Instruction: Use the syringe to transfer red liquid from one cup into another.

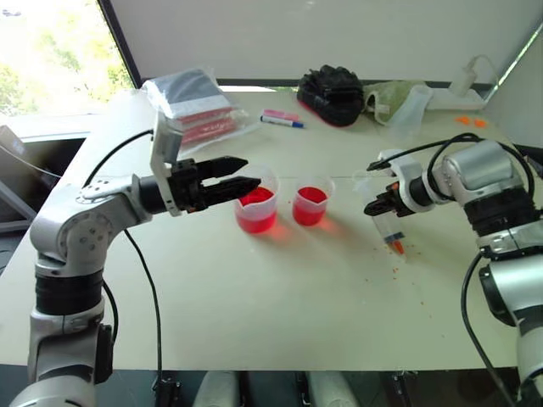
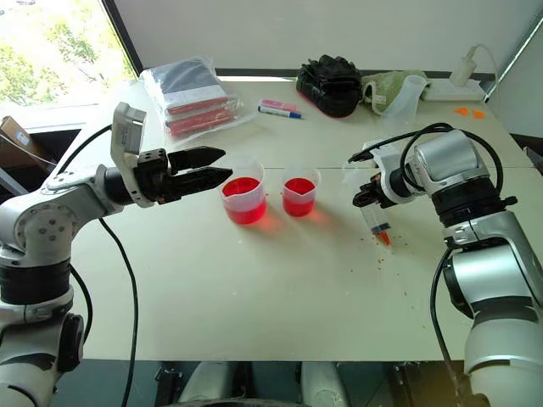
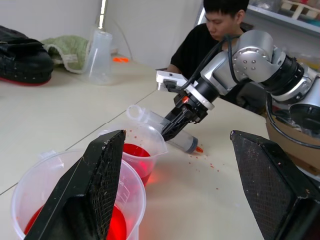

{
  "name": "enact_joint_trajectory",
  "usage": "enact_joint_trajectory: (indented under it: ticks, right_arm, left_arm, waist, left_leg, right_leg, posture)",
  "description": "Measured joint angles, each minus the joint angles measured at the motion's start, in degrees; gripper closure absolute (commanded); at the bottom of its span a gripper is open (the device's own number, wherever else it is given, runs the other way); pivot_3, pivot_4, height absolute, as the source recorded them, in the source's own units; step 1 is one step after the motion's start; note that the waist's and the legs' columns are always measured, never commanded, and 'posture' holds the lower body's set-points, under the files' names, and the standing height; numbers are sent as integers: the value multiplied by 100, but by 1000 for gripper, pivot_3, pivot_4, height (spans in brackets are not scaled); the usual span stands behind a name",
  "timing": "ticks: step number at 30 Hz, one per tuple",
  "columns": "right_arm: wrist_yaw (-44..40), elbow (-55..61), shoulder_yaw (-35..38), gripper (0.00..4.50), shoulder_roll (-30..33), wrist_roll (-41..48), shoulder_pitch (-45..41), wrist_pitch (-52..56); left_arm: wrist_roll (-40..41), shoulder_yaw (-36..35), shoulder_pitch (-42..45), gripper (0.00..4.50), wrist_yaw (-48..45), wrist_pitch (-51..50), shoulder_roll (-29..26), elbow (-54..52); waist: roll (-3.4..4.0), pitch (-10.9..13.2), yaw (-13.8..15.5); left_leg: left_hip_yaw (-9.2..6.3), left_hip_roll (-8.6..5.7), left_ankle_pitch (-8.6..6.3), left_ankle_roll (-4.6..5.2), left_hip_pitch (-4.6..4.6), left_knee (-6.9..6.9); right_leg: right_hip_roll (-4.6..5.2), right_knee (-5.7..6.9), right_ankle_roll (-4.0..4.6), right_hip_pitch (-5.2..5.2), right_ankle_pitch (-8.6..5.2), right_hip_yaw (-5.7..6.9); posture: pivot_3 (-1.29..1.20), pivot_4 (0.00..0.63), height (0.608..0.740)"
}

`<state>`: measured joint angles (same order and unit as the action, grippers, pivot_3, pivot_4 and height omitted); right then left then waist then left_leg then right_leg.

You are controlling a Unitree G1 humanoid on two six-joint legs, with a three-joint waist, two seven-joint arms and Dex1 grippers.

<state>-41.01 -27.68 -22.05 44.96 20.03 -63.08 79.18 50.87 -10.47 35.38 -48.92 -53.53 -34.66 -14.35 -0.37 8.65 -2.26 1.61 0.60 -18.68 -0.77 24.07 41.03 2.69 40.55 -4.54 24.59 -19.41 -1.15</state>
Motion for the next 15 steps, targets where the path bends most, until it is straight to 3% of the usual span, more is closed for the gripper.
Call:
enact_joint_trajectory:
  ticks: [4, 5, 15]
  right_arm:
    - [62, -494, 6, 244, -233, -316, -63, -222]
    - [70, -575, 6, 104, -272, -368, -64, -231]
    - [-289, -226, 14, 104, -132, -594, -26, -374]
  left_arm:
    - [83, -5, -75, 971, 103, -3, -32, -50]
    - [96, -4, -102, 971, 124, -3, -32, -52]
    - [242, -1, -213, 971, 197, -11, -133, -189]
  waist:
    - [0, 0, -1]
    - [0, 0, -2]
    - [1, 0, 1]
  left_leg:
    - [0, 0, 0, 0, 1, 0]
    - [0, 0, 0, 0, 1, 0]
    - [-1, 0, 0, 0, 2, -1]
  right_leg:
    - [0, -1, 0, -1, 0, 1]
    - [0, -1, 0, -1, 0, 1]
    - [0, -3, 0, -1, 0, 3]
  posture:
    - [0, 150, 711]
    - [0, 150, 711]
    - [0, 150, 711]
